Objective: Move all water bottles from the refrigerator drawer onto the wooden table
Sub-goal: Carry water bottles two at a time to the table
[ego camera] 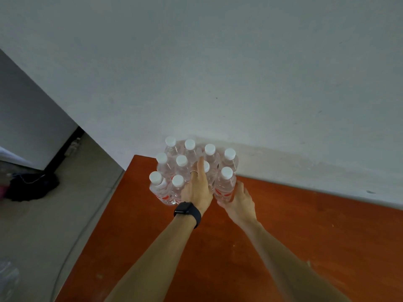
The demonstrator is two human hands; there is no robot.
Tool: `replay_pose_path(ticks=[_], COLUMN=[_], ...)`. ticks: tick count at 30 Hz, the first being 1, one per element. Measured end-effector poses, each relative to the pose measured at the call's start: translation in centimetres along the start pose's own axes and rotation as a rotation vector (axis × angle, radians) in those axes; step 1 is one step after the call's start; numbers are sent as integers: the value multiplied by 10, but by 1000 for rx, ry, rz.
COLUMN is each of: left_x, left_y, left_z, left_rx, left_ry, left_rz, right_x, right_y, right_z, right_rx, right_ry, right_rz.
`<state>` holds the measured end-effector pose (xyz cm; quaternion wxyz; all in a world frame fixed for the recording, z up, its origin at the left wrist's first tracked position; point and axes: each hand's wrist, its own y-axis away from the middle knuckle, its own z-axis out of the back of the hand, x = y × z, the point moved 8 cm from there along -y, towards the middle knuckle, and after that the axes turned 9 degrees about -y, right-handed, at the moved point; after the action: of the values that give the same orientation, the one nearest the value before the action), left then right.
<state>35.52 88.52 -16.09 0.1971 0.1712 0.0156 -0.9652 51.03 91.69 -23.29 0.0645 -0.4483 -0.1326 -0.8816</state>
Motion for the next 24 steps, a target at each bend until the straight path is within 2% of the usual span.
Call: replay_pose_path(ticks=[4, 15, 21, 24], left_x=[-1, 1, 2, 2], left_y=[-3, -10, -9, -8], left_z=[-3, -3, -2, -2], left_rx=[16, 12, 30, 30], left_ry=[-36, -70, -57, -76], left_rz=[-44, -28, -5, -9], right_x=[-13, -19, -18, -20], right_y=[-5, -15, -14, -17], right_z=[-18, -26, -28, -29], right_rx=[61, -42, -103, -32], right_ry=[30, 47, 0, -39], right_rz=[-20, 90, 67, 85])
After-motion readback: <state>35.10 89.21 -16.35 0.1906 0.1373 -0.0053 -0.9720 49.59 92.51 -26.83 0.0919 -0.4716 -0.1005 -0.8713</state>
